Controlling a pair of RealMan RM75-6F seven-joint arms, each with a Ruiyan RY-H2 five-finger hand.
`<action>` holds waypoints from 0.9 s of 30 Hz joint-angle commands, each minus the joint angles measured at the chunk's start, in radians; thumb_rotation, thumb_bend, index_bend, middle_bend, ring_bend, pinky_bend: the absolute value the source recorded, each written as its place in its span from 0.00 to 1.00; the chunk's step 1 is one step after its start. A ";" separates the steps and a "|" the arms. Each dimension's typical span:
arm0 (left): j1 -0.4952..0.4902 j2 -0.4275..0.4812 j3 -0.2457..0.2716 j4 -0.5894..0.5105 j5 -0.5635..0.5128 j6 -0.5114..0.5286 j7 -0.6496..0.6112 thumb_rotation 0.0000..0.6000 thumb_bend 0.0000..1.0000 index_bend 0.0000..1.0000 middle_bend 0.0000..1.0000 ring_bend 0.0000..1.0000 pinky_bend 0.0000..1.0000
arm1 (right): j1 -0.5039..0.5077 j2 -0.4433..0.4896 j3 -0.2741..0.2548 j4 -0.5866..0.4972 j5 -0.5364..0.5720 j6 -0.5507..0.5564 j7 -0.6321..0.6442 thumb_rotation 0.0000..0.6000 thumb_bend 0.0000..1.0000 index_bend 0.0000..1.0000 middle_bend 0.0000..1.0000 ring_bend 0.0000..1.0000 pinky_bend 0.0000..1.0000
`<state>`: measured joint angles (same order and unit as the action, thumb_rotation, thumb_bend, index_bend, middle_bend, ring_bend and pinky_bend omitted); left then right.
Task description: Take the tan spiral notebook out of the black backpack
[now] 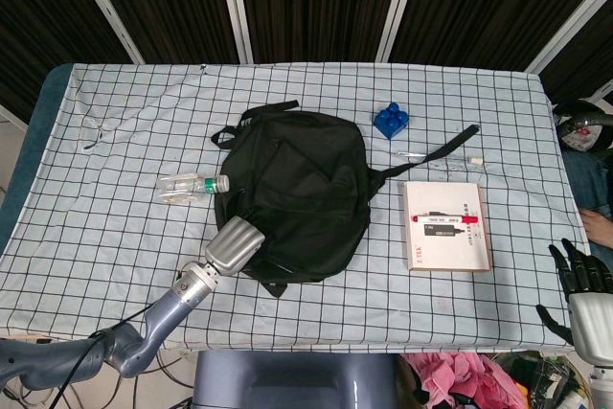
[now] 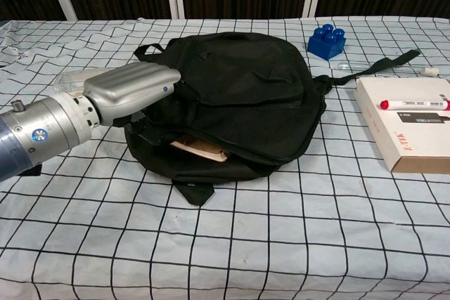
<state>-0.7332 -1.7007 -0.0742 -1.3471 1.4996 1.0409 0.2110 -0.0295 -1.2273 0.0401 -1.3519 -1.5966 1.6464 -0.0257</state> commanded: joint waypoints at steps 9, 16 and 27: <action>-0.038 -0.022 -0.070 0.038 -0.002 0.024 0.000 1.00 0.45 0.61 0.63 0.34 0.19 | 0.016 0.046 -0.032 -0.060 -0.029 -0.045 0.072 1.00 0.15 0.00 0.00 0.14 0.12; -0.093 -0.025 -0.172 0.089 -0.076 -0.008 -0.010 1.00 0.45 0.61 0.63 0.34 0.20 | 0.078 0.173 -0.074 -0.208 -0.128 -0.125 0.043 1.00 0.15 0.00 0.03 0.16 0.12; -0.163 0.011 -0.307 0.173 -0.229 -0.051 0.043 1.00 0.45 0.61 0.63 0.34 0.20 | 0.270 0.276 -0.052 -0.390 -0.212 -0.325 0.076 1.00 0.15 0.00 0.05 0.18 0.15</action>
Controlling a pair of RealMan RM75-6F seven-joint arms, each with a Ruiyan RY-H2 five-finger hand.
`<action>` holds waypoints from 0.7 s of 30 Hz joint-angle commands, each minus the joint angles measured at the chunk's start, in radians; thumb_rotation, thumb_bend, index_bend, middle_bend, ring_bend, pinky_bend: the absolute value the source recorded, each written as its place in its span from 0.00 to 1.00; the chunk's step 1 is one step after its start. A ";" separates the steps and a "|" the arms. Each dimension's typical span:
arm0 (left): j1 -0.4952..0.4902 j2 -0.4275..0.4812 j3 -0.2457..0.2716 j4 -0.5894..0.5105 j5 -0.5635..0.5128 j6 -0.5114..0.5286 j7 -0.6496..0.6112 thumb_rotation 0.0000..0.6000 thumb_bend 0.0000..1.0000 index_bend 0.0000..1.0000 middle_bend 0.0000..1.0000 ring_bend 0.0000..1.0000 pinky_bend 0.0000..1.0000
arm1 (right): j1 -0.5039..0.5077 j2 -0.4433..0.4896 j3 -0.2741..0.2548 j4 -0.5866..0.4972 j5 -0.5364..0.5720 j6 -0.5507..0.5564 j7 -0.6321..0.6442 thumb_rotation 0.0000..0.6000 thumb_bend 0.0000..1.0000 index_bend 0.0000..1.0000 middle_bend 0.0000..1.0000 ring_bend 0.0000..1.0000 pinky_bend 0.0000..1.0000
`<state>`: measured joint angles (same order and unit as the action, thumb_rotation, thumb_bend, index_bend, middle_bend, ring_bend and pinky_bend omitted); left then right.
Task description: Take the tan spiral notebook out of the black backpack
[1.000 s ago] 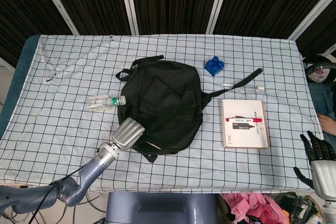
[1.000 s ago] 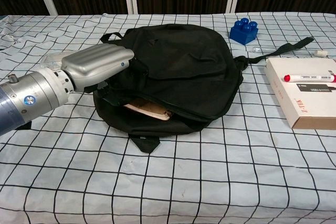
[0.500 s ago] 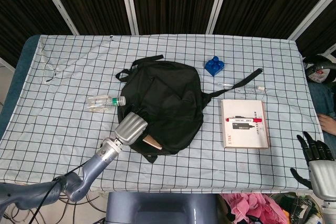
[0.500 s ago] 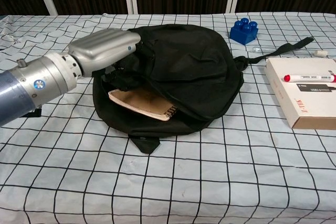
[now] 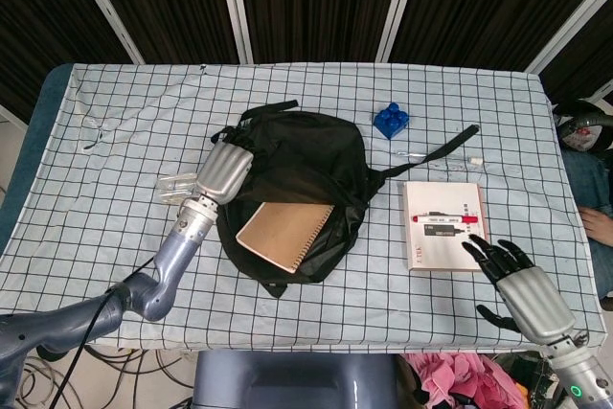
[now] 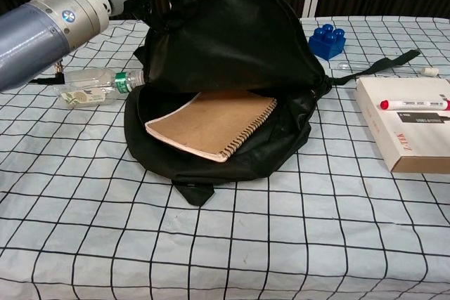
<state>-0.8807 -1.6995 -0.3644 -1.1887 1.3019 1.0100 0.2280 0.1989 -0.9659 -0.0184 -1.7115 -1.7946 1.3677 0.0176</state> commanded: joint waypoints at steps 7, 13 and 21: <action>-0.054 0.009 -0.029 0.064 -0.122 -0.079 0.074 1.00 0.45 0.61 0.63 0.34 0.20 | 0.190 -0.035 0.043 -0.080 -0.012 -0.226 0.031 1.00 0.15 0.00 0.06 0.19 0.16; -0.074 -0.020 -0.008 0.114 -0.122 -0.084 0.059 1.00 0.45 0.61 0.63 0.34 0.20 | 0.298 -0.110 0.100 -0.078 0.044 -0.343 -0.008 1.00 0.15 0.00 0.07 0.19 0.17; -0.091 -0.043 -0.003 0.165 -0.130 -0.076 0.040 1.00 0.45 0.61 0.63 0.34 0.20 | 0.415 -0.242 0.171 -0.002 0.106 -0.408 -0.009 1.00 0.15 0.00 0.08 0.21 0.18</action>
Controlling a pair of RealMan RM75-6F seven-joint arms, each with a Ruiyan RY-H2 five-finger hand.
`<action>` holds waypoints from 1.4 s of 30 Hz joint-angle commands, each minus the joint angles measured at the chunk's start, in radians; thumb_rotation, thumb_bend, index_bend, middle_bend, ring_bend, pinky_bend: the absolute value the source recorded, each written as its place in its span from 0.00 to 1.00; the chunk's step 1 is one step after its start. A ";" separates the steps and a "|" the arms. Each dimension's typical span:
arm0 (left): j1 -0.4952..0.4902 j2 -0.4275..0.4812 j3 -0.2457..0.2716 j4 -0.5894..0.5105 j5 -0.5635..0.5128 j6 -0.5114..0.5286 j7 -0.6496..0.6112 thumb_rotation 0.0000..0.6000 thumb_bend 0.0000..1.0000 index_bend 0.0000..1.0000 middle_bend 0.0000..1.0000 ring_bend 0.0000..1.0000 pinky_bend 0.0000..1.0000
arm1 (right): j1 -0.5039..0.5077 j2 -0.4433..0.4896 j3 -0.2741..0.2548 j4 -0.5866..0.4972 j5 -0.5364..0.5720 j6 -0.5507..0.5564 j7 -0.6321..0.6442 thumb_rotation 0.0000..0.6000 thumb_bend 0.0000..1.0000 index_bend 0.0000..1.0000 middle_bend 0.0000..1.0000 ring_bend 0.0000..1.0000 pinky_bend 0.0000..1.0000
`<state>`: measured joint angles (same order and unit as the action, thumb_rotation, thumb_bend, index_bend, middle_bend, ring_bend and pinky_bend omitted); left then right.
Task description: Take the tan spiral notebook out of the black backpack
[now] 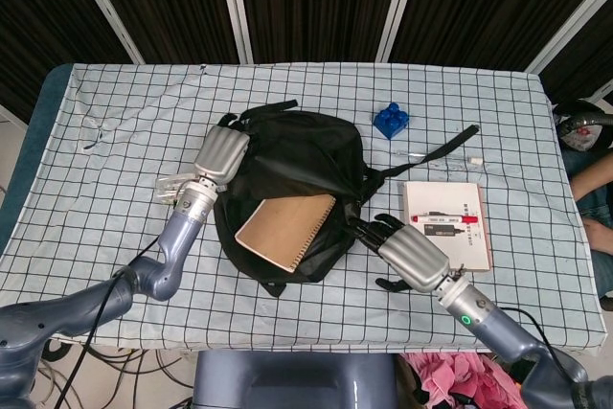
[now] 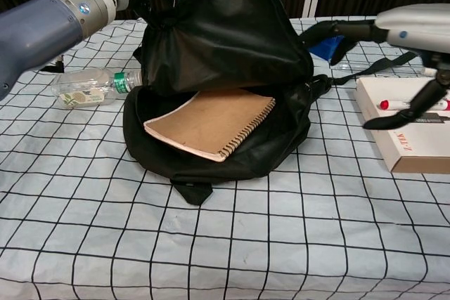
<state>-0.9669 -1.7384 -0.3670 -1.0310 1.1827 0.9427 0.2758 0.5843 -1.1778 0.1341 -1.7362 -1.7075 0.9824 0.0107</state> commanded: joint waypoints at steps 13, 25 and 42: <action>-0.024 -0.010 0.006 0.040 -0.024 -0.018 -0.024 1.00 0.45 0.61 0.63 0.34 0.20 | 0.151 -0.205 0.010 0.142 0.026 -0.096 -0.032 1.00 0.15 0.00 0.11 0.23 0.21; -0.025 0.025 -0.007 0.006 -0.063 -0.044 -0.057 1.00 0.44 0.60 0.63 0.34 0.20 | 0.235 -0.369 0.006 0.334 0.056 -0.137 -0.116 1.00 0.15 0.00 0.11 0.23 0.21; -0.036 0.062 -0.034 -0.030 -0.127 -0.076 -0.100 1.00 0.44 0.60 0.63 0.34 0.20 | 0.280 -0.457 -0.040 0.482 0.021 -0.071 -0.075 1.00 0.15 0.02 0.15 0.24 0.22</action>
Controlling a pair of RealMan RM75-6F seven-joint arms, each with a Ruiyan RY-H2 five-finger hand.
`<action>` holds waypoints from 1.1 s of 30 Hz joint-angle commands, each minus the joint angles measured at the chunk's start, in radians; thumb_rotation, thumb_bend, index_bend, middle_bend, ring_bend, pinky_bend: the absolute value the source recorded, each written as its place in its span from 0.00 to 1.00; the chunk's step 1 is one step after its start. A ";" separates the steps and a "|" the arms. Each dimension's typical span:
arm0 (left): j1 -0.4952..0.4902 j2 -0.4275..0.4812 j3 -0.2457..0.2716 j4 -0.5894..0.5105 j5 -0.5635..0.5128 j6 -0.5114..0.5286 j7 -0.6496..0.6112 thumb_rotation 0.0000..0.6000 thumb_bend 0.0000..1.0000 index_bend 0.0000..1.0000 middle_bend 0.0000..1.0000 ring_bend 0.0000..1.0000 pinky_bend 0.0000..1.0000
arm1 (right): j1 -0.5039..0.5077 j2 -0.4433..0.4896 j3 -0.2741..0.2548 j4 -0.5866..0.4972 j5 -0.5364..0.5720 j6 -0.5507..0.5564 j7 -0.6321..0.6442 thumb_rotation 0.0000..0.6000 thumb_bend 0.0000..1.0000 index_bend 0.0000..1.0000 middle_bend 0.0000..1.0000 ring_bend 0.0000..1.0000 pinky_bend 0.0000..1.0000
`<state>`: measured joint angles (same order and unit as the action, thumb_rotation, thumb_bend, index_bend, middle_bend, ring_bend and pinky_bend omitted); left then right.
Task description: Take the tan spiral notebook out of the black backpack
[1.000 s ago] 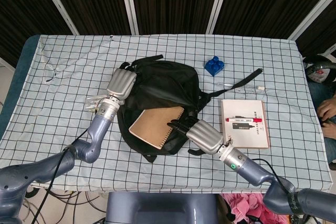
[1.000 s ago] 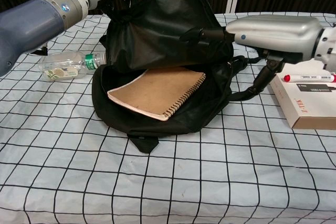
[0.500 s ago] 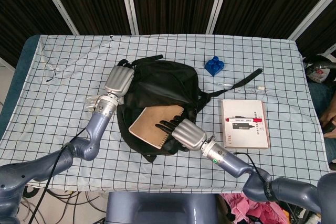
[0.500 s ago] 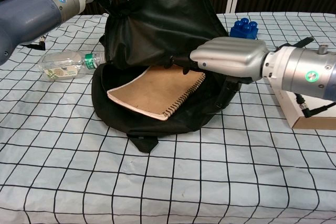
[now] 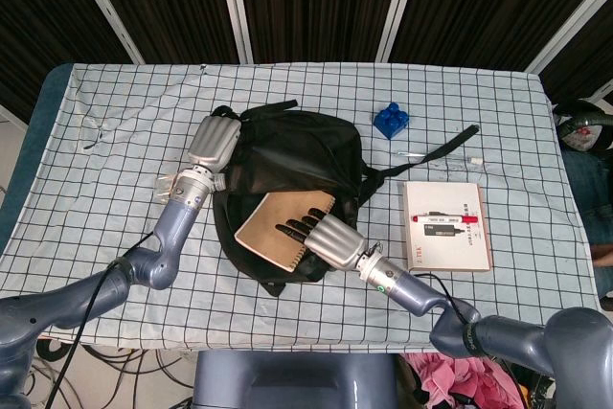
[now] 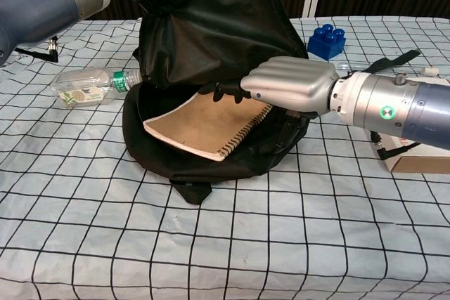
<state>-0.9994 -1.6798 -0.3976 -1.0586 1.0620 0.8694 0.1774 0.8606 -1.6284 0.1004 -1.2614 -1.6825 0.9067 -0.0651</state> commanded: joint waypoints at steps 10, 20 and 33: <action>-0.013 0.005 -0.005 -0.013 -0.019 0.002 -0.007 1.00 0.44 0.60 0.63 0.34 0.20 | 0.015 -0.071 -0.020 0.067 -0.002 0.025 -0.027 1.00 0.14 0.03 0.16 0.25 0.22; -0.019 0.015 0.001 -0.019 -0.036 0.001 0.009 1.00 0.44 0.60 0.63 0.34 0.20 | 0.044 -0.129 -0.039 0.135 -0.001 0.005 -0.025 1.00 0.14 0.03 0.16 0.25 0.22; -0.026 0.017 0.013 -0.024 -0.035 0.013 0.020 1.00 0.44 0.60 0.63 0.34 0.20 | 0.042 -0.238 -0.019 0.260 0.021 0.069 -0.066 1.00 0.18 0.12 0.21 0.34 0.25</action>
<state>-1.0254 -1.6632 -0.3845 -1.0826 1.0277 0.8827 0.1974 0.9041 -1.8577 0.0768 -1.0102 -1.6676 0.9715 -0.1265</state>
